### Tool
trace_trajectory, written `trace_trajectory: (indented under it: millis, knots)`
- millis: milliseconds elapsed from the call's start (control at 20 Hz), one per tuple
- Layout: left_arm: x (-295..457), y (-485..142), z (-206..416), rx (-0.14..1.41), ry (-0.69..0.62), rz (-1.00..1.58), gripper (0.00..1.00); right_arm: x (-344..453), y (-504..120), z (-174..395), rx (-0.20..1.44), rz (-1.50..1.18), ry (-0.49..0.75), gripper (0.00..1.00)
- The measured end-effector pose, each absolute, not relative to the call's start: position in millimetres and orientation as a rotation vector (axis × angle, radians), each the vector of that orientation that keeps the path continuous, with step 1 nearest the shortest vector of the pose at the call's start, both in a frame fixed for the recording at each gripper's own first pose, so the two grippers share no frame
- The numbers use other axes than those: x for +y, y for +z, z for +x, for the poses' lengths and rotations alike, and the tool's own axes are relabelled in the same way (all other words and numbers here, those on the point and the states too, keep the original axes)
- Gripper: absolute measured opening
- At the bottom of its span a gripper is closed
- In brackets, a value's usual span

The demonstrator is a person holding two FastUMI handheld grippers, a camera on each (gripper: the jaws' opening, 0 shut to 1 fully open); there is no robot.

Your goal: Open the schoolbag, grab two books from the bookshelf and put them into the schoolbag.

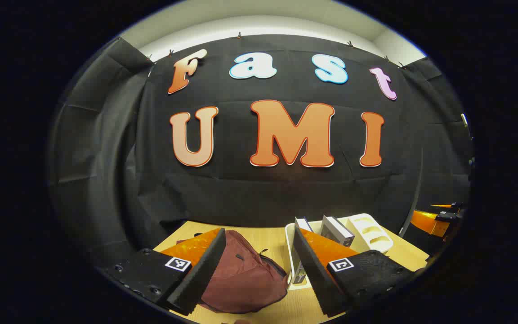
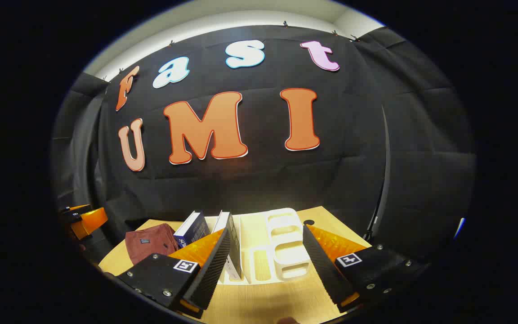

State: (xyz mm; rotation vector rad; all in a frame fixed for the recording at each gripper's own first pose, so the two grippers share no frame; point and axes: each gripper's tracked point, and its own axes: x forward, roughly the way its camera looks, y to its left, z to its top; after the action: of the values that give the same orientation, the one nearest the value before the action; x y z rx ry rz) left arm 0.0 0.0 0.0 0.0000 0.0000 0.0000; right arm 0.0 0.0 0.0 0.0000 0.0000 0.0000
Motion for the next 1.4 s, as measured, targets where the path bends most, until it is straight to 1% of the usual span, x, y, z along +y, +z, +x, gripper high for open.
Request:
trace_trajectory:
  millis: [100, 150, 200, 250, 300, 350, 450, 500, 800, 1050, 1250, 1300, 1350, 1400]
  knots:
    - [7.4, -0.9, 2.6, -0.001, -0.019, -0.014, 0.95, 16.3, 5.9, -7.2, -0.030, 0.014, 0.020, 0.96]
    - [11.1, -0.3, 2.5, -0.015, -0.021, -0.030, 0.95, 17.8, 9.5, -9.8, -0.069, -0.009, 0.013, 0.96]
    - [17.3, -3.9, 1.9, -0.020, -0.010, -0.046, 0.95, 15.0, 6.3, -12.6, -0.063, -0.030, -0.020, 0.96]
    - [22.5, -9.9, -0.4, 0.004, -0.005, -0.055, 0.95, 16.2, -2.5, -20.2, -0.033, -0.041, -0.028, 1.00]
    - [21.4, -13.7, -1.5, 0.007, -0.015, -0.061, 0.96, 22.7, -2.1, -26.7, -0.048, -0.043, -0.018, 0.96]
    - [22.4, -12.7, -1.2, -0.004, -0.019, -0.062, 0.95, 26.2, 4.3, -31.8, -0.076, -0.050, -0.014, 0.96]
    - [28.8, -14.9, -3.8, 0.006, -0.009, -0.039, 0.95, 22.5, 4.8, -35.8, -0.076, -0.081, -0.033, 0.96]
    - [31.7, -17.2, -3.9, 0.015, 0.002, -0.032, 0.95, 24.2, 7.1, -34.8, -0.079, -0.088, -0.021, 0.96]
    - [39.8, 0.2, -21.8, -0.045, 0.063, -0.058, 0.95, 30.2, 13.6, -21.7, -0.051, -0.069, 0.070, 0.96]
    - [55.5, 11.0, -20.6, -0.072, 0.105, -0.037, 0.95, 36.4, 7.0, -10.8, -0.014, -0.047, 0.090, 0.96]
    - [53.8, 16.1, -10.8, -0.072, 0.080, -0.060, 0.95, 41.7, 8.1, -7.6, -0.036, -0.071, 0.075, 0.96]
    - [55.4, 15.3, -8.0, -0.065, 0.077, -0.051, 0.95, 45.0, 5.0, -6.8, -0.023, -0.077, 0.079, 1.00]
    - [54.9, 17.6, -5.5, -0.073, 0.068, -0.056, 0.95, 49.6, 1.0, -7.2, -0.010, -0.080, 0.094, 0.96]
    - [53.4, 21.7, -3.0, -0.080, 0.066, -0.072, 0.95, 52.4, -0.4, -7.2, -0.001, -0.082, 0.103, 0.96]
